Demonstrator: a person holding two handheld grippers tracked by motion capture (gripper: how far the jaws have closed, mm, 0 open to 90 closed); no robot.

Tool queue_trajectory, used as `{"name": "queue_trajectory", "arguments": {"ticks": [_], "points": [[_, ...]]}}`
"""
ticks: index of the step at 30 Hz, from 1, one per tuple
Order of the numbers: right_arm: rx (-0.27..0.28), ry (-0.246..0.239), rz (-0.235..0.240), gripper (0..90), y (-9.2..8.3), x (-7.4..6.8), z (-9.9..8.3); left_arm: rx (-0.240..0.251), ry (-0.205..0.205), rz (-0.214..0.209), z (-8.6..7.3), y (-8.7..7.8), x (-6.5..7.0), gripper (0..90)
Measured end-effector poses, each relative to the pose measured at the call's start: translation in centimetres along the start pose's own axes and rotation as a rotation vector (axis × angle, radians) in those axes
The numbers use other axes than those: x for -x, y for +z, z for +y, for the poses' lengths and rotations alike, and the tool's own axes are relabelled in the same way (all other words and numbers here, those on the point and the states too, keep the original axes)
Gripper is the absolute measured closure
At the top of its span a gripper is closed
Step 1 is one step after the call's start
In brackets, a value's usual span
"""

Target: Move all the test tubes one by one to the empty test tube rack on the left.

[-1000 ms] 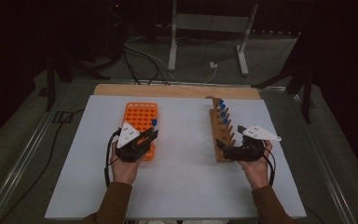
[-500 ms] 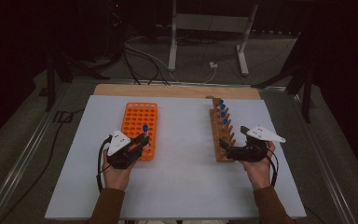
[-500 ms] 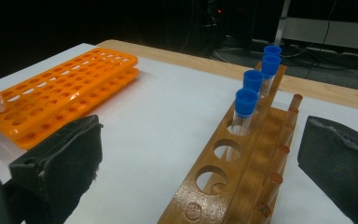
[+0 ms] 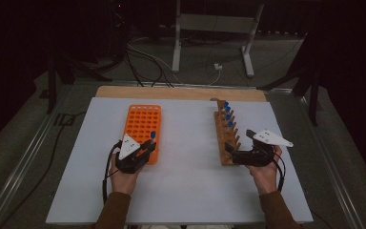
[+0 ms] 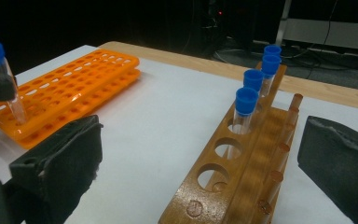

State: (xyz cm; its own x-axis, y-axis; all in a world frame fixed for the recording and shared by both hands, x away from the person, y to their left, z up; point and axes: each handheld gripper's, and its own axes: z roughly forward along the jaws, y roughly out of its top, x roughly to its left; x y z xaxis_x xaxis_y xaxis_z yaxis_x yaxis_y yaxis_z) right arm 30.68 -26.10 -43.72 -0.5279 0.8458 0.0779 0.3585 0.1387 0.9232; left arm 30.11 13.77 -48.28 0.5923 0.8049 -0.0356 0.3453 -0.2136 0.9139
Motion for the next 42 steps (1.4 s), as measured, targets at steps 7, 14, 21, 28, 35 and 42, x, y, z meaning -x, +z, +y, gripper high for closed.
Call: {"name": "queue_trajectory", "arguments": {"ticks": [7, 14, 21, 28, 35, 42], "points": [[0.001, -0.001, 0.005, 0.1, -0.1, 0.1, 0.0, -0.058, -0.005, 0.001, -1.1, 0.0, -0.3, 78.2], [-0.002, -0.002, 0.007, 0.3, -0.1, 0.1, -0.1, -0.117, 0.013, 0.007, -1.6, 0.2, -0.1, 78.4], [-0.009, -0.005, 0.007, 0.3, 0.1, 0.1, -0.2, -0.131, 0.026, 0.011, -1.6, 0.1, 0.1, 78.4], [-0.019, -0.016, 0.007, 0.3, 0.3, -0.2, -0.3, -0.145, 0.023, 0.004, -1.6, 0.3, 0.2, 78.0], [-0.024, -0.013, 0.013, 0.3, 0.5, -0.3, -0.3, -0.134, 0.009, -0.02, -1.6, 0.2, 0.1, 74.5], [-0.029, -0.014, 0.015, 0.3, 0.5, -0.5, -0.2, -0.067, -0.018, -0.045, -1.0, -1.0, -0.4, 45.4]]}}
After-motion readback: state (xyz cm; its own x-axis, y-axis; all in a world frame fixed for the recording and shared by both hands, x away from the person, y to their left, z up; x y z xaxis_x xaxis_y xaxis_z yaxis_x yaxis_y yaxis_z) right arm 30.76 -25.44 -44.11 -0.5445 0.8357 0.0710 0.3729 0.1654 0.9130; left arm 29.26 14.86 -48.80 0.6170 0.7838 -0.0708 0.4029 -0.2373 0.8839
